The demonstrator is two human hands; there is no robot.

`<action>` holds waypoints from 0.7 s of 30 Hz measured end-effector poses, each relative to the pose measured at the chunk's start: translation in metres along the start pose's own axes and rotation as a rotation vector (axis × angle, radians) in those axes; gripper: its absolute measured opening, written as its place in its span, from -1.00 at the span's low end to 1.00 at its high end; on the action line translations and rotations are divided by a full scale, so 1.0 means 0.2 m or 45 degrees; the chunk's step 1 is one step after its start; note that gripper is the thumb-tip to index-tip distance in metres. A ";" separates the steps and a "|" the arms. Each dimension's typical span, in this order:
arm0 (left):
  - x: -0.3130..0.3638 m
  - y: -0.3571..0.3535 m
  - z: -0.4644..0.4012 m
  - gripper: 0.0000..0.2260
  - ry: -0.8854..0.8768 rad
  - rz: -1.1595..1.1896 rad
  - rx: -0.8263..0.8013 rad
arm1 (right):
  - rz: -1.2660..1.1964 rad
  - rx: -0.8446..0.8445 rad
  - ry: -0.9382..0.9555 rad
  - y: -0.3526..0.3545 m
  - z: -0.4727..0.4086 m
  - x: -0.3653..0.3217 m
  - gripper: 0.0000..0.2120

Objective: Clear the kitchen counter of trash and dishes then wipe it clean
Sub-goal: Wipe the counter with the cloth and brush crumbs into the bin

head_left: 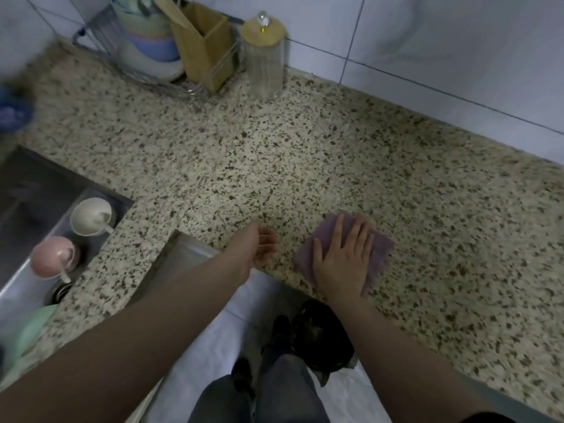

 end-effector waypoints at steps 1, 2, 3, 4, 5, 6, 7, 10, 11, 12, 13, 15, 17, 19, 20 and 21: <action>0.02 0.00 0.00 -0.61 -0.021 -0.023 -0.001 | 0.014 0.003 0.029 0.00 0.00 -0.02 -0.31; 0.05 0.02 0.00 -0.61 -0.039 -0.035 0.011 | 0.028 -0.008 0.087 0.00 -0.02 -0.07 -0.32; 0.06 0.03 0.00 -0.61 -0.051 -0.057 0.013 | 0.038 -0.005 0.137 0.00 -0.03 -0.09 -0.33; 0.08 0.04 0.00 -0.62 -0.062 -0.065 0.022 | 0.042 -0.005 0.175 0.00 -0.04 -0.13 -0.34; 0.09 0.06 0.00 -0.63 -0.074 -0.055 0.030 | 0.032 -0.011 0.184 0.00 -0.05 -0.16 -0.35; 0.12 0.09 -0.01 -0.65 -0.097 -0.042 0.050 | 0.020 -0.021 0.179 -0.01 -0.07 -0.19 -0.35; 0.14 0.11 -0.01 -0.67 -0.132 -0.045 0.073 | 0.008 -0.023 0.172 -0.01 -0.08 -0.22 -0.34; 0.20 0.18 -0.04 -0.72 -0.260 -0.151 0.114 | 0.019 -0.035 0.213 -0.02 -0.10 -0.33 -0.33; 0.23 0.19 -0.04 -0.73 -0.302 -0.210 0.089 | 0.025 -0.041 0.231 -0.02 -0.12 -0.36 -0.33; 0.25 0.20 -0.04 -0.74 -0.340 -0.270 0.060 | 0.027 -0.047 0.256 -0.03 -0.13 -0.41 -0.33; 0.26 0.21 -0.03 -0.73 -0.373 -0.332 0.029 | 0.029 -0.052 0.273 -0.04 -0.14 -0.44 -0.33; 0.30 0.25 -0.04 -0.73 -0.420 -0.425 -0.001 | 0.035 -0.049 0.310 -0.06 -0.17 -0.53 -0.33; 0.32 0.29 -0.05 -0.74 -0.446 -0.431 -0.007 | 0.027 -0.049 0.331 -0.07 -0.20 -0.60 -0.34; 0.36 0.33 -0.07 -0.75 -0.466 -0.408 0.021 | 0.023 -0.033 0.348 -0.07 -0.21 -0.66 -0.35; 0.37 0.35 -0.07 -0.75 -0.466 -0.413 0.042 | 0.022 -0.034 0.358 -0.08 -0.22 -0.69 -0.35; 0.39 0.37 -0.08 -0.75 -0.468 -0.441 0.061 | 0.026 -0.043 0.356 -0.08 -0.23 -0.72 -0.35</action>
Point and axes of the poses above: each hand's wrist, its own z-axis away from the middle knuckle, its own y-axis out of the back of the hand, x = y × z, the point moved 7 cm from there along -z, towards the middle knuckle
